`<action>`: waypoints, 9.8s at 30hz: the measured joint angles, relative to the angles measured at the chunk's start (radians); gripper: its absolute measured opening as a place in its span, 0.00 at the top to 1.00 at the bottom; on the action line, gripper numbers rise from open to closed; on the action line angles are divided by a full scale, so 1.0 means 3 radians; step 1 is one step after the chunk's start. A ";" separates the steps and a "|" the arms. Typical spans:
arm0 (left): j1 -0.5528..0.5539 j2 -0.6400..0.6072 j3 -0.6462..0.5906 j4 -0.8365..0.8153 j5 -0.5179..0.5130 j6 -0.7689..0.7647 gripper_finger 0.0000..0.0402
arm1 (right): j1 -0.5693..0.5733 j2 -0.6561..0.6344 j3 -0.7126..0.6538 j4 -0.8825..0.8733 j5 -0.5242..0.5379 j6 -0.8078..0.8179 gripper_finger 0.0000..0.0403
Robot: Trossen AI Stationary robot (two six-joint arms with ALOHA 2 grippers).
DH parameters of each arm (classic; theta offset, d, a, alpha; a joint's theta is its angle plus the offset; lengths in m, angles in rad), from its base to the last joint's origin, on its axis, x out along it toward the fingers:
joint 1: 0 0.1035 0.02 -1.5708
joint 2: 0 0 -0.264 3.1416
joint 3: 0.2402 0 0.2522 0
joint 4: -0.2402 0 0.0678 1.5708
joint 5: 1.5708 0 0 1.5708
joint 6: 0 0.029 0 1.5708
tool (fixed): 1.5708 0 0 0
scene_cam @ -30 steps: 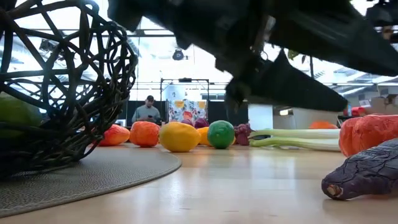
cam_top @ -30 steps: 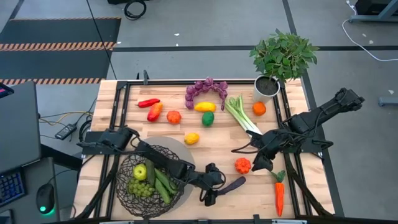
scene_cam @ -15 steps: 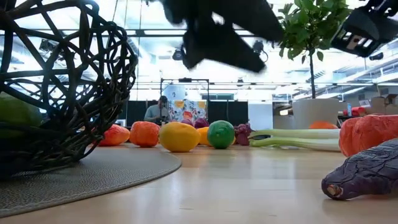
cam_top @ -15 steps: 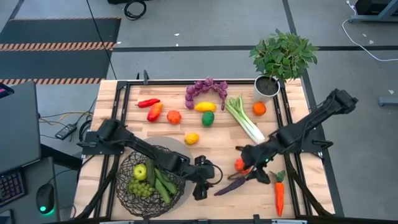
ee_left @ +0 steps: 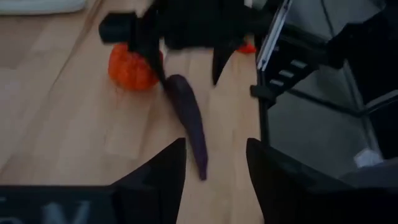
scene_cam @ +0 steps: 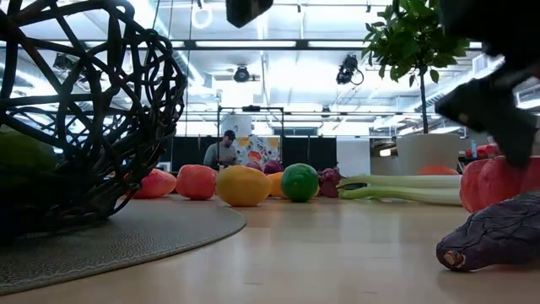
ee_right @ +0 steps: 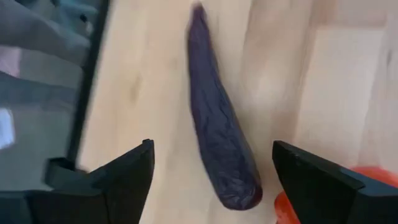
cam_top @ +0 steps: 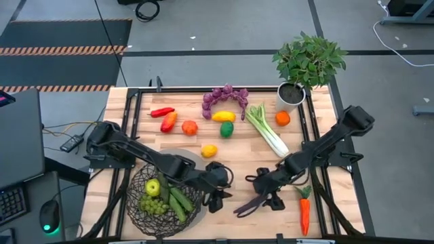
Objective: Build produce basket
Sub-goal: Put the violet eggplant into the black basket, then put the bottom orange pumpkin into the black basket
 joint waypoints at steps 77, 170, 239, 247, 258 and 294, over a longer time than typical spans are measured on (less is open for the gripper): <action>0.0535 -0.0329 0.0006 -0.0254 -0.0021 0.0933 0.22 | -0.0791 -0.0958 0.0697 -0.0805 0.0633 0.0682 0.67; -0.0696 -0.0994 -0.0010 -0.2600 -0.0355 -0.0831 0.75 | -0.0823 -0.1538 0.0701 -0.1561 0.0697 0.0179 0.32; 0.0869 -0.0951 -0.0013 -0.0797 0.0015 -0.0540 0.23 | 0.0134 -0.1529 -0.0724 -0.1190 0.1049 0.3120 0.01; 0.0783 -0.0951 -0.0013 -0.0767 -0.0122 -0.0755 0.19 | 0.0122 -0.1529 -0.0910 -0.1077 0.1064 0.2850 0.01; 0.0757 -0.0950 -0.0013 -0.0693 -0.0401 -0.1077 0.19 | 0.0121 -0.1532 -0.1198 -0.0659 0.1327 0.2683 0.01; 0.0660 -0.0950 -0.0013 -0.0676 -0.0465 -0.1360 0.19 | 0.0112 -0.1203 -0.1455 0.0711 0.1146 0.2335 0.57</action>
